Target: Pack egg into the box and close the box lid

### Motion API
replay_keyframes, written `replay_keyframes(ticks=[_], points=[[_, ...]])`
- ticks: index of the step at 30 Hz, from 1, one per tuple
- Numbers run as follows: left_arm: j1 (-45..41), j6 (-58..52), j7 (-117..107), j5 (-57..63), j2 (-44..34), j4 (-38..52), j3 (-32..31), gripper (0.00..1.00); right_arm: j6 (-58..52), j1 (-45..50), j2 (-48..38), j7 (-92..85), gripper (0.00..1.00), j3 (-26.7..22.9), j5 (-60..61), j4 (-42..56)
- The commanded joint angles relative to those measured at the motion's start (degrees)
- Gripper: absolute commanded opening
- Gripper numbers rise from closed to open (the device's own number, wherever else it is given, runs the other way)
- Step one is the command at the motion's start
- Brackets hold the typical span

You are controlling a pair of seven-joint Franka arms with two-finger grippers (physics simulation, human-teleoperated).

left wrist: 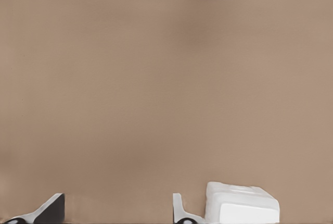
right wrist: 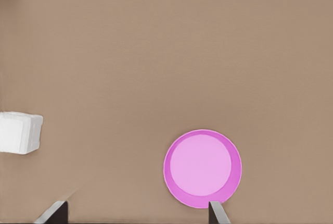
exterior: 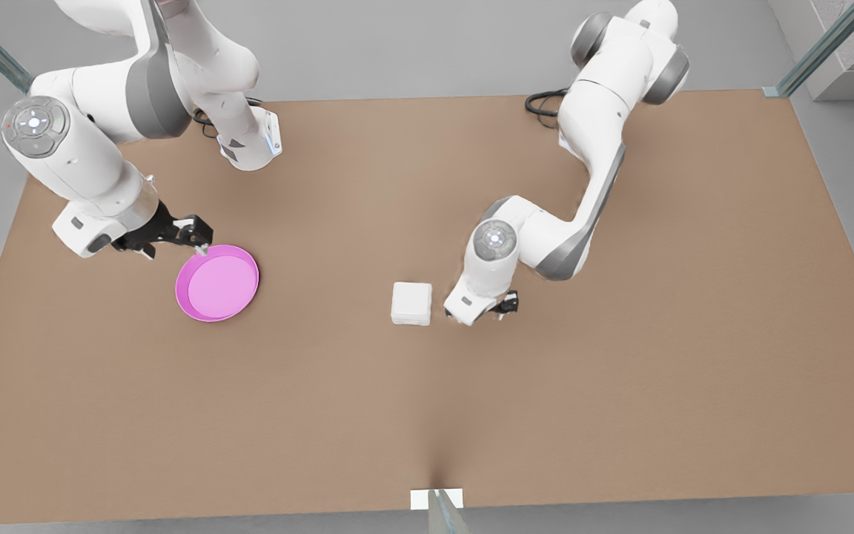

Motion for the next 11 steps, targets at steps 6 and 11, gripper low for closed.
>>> replay_keyframes(ticks=[6, 11], points=[[20.95, -15.05, 29.42, -9.56, -28.16, -18.35, -2.84, 1.0, 0.03, -4.07, 0.43, -0.34, 1.0, 0.08, 0.02, -0.04], [21.74, -14.26, 29.33, -8.06, -27.1, -16.76, -3.02, 1.0, -0.23, -4.33, 0.35, -0.42, 1.0, 0.08, 0.02, 0.05]])
